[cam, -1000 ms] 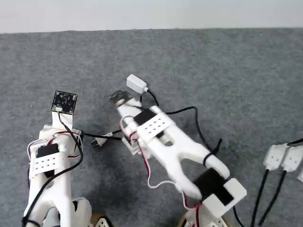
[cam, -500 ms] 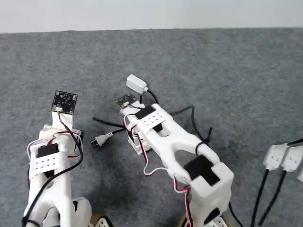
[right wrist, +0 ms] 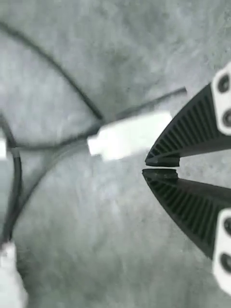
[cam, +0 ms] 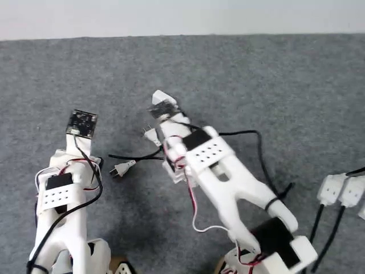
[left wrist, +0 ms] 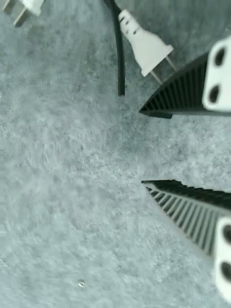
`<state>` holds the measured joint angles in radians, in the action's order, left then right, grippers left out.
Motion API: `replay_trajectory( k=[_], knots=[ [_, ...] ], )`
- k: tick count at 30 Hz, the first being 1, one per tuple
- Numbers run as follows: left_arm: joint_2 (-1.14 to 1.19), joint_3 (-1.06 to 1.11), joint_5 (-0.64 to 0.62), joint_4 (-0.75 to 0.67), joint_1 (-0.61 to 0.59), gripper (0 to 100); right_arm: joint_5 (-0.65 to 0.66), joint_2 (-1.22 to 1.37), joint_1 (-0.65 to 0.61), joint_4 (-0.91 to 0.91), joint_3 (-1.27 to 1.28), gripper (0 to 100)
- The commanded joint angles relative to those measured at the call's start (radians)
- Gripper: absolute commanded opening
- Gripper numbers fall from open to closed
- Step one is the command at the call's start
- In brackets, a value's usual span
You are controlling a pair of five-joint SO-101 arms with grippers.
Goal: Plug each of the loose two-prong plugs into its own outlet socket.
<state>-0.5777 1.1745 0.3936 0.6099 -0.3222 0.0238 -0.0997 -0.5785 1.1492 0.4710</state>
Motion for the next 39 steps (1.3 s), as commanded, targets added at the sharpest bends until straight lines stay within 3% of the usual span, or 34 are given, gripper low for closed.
replay_trajectory(
  k=[1,17,35,39],
  knots=[
    [-0.023,-0.022,0.02,-0.003,0.011,20,0.037,-0.045,0.035,-0.067,0.015,1.2],
    [-0.023,-0.021,0.023,-0.002,0.008,20,0.061,0.268,0.133,-0.079,-0.172,0.9],
    [-0.023,-0.015,0.025,-0.002,0.011,20,0.049,0.239,0.168,-0.059,-0.218,0.9],
    [-0.023,-0.015,0.046,-0.002,0.012,20,-0.041,0.156,0.203,-0.104,-0.213,1.5]
  ],
)
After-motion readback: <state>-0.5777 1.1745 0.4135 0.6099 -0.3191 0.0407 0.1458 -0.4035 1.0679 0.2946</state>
